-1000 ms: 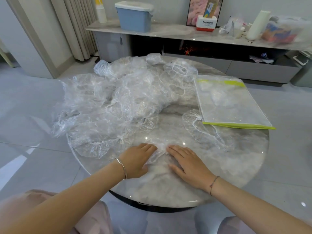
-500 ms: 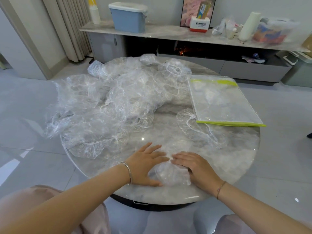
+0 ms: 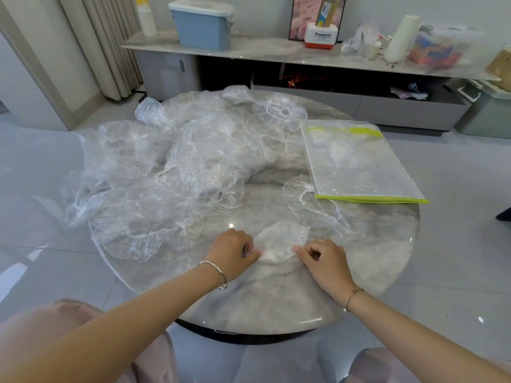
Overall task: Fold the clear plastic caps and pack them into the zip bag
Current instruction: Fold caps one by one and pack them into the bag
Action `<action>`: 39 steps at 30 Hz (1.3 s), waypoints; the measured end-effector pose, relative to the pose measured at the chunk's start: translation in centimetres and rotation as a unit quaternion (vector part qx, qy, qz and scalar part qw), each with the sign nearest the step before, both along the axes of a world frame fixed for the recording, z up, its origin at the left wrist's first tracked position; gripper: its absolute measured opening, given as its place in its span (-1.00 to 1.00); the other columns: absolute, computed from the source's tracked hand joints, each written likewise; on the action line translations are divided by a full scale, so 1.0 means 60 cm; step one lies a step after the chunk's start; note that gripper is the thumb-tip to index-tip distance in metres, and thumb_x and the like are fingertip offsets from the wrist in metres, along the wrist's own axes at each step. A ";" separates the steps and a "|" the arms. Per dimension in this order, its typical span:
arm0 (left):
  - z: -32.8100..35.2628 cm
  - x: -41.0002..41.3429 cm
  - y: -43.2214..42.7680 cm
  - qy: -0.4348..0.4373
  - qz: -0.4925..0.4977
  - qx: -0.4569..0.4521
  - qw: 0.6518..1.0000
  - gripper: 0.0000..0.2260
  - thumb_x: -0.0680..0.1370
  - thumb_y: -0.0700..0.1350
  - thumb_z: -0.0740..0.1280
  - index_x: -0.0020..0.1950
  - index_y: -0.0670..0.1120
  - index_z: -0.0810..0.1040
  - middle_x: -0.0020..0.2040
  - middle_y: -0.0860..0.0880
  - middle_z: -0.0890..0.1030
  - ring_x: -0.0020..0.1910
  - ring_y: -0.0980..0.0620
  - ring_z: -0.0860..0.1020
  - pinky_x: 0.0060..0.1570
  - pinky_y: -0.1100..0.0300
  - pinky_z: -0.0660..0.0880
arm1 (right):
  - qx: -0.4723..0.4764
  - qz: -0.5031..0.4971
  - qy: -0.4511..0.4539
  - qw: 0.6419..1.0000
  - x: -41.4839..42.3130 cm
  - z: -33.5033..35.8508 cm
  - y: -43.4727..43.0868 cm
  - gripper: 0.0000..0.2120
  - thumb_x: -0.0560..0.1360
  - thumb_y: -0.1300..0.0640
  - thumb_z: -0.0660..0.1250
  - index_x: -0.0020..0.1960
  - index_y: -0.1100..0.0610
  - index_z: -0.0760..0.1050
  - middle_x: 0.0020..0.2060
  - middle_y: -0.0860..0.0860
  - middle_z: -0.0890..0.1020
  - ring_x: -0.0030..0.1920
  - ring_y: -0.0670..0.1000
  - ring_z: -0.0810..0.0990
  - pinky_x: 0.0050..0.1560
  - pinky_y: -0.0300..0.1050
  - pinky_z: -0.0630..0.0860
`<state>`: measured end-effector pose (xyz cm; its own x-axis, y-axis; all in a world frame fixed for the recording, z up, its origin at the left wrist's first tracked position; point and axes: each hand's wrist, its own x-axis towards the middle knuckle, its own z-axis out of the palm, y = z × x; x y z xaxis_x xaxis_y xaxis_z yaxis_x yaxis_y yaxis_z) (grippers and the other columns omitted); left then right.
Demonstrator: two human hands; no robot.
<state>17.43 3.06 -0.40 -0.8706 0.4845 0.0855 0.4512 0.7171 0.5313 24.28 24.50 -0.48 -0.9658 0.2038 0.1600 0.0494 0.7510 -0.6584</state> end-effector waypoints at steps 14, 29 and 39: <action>-0.012 0.010 -0.012 0.086 -0.241 -0.229 0.939 -0.32 0.44 0.19 -0.21 0.49 -0.05 -0.28 0.55 -0.03 -0.17 0.49 0.04 -0.31 0.45 0.10 -0.34 | 0.162 0.215 -0.039 0.962 0.012 -0.002 -0.028 -0.40 0.56 -0.25 -0.09 0.52 -0.01 0.08 0.47 -0.21 0.07 0.46 -0.24 0.02 0.48 -0.21 -0.06; 0.044 0.017 0.022 0.172 -0.167 -0.179 0.954 -0.55 0.50 0.28 0.08 0.03 -0.04 0.54 -0.18 0.01 0.60 -0.11 0.02 0.48 -0.24 0.19 0.27 | 0.214 0.186 0.075 0.956 0.000 -0.006 -0.035 -0.78 0.40 -0.07 0.25 -0.08 0.03 0.56 -0.17 -0.13 0.51 -0.13 -0.13 0.39 0.03 -0.27 0.21; 0.023 -0.007 0.007 -0.091 0.007 0.008 0.996 -0.84 0.47 0.05 0.39 -0.15 0.00 0.49 -0.28 0.14 0.53 -0.17 0.11 0.52 -0.15 0.24 0.43 | -0.014 0.085 -0.006 0.996 -0.017 0.002 -0.025 -0.65 0.48 -0.04 0.37 -0.42 -0.08 0.35 -0.51 -0.11 0.41 -0.35 -0.11 0.41 -0.19 -0.25 0.24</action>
<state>16.99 3.47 0.96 -0.8788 0.4725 -0.0668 0.3368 0.7133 0.6146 23.27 22.98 -0.35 -0.9886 0.0422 0.1443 -0.0680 0.7305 -0.6795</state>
